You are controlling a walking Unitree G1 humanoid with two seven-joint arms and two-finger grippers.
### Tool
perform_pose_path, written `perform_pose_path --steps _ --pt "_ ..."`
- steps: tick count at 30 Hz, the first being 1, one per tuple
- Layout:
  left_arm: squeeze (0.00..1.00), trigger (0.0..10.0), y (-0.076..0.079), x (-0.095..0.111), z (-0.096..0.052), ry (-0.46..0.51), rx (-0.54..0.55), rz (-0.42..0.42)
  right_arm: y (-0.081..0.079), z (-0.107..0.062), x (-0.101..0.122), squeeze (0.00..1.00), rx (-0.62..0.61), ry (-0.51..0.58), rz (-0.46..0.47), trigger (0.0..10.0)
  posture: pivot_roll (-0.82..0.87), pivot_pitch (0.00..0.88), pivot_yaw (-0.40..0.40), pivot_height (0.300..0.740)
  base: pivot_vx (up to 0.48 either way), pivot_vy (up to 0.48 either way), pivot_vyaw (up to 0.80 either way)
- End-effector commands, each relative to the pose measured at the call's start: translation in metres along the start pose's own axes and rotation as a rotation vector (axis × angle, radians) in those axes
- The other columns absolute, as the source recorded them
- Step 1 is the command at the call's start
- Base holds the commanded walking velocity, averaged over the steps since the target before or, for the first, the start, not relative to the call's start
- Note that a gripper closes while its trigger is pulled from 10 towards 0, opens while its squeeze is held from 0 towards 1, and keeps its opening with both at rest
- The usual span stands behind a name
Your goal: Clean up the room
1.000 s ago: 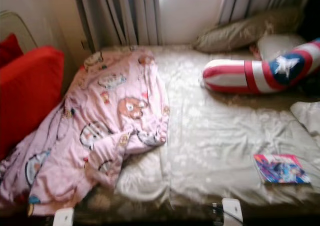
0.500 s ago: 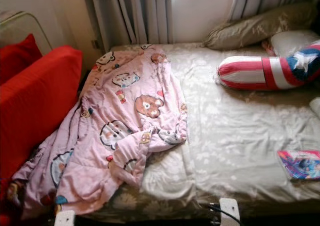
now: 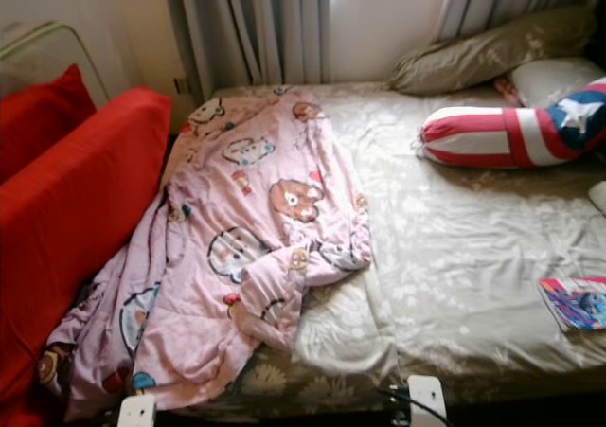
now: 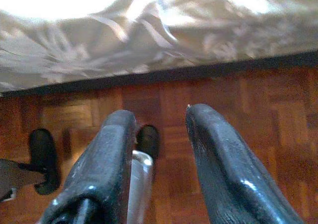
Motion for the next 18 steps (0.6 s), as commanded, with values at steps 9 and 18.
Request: perform_pose_path --steps 9,18 --pt "0.00 10.0 0.007 0.014 0.004 0.020 -0.051 0.102 -0.006 0.002 0.012 0.00 -0.036 0.060 0.125 10.0 -0.03 0.000 0.059 0.740 0.000 0.000 0.00" --pt "0.00 10.0 -0.011 0.029 0.005 0.056 -0.040 0.049 -0.014 0.002 0.008 0.00 0.000 0.058 0.107 10.0 -0.03 0.000 0.098 0.740 0.000 0.000 0.00"
Point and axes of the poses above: a point about 5 cm out from each wrist's last joint towards the gripper, its own z axis pointing out of the wrist towards the gripper, its own x axis along the axis of the wrist's last joint, y = z × x, the point moved 3 cm from there along z, pointing out of the wrist towards the gripper, and after that the axes turned 2 degrees about z, right-handed, at the moved point
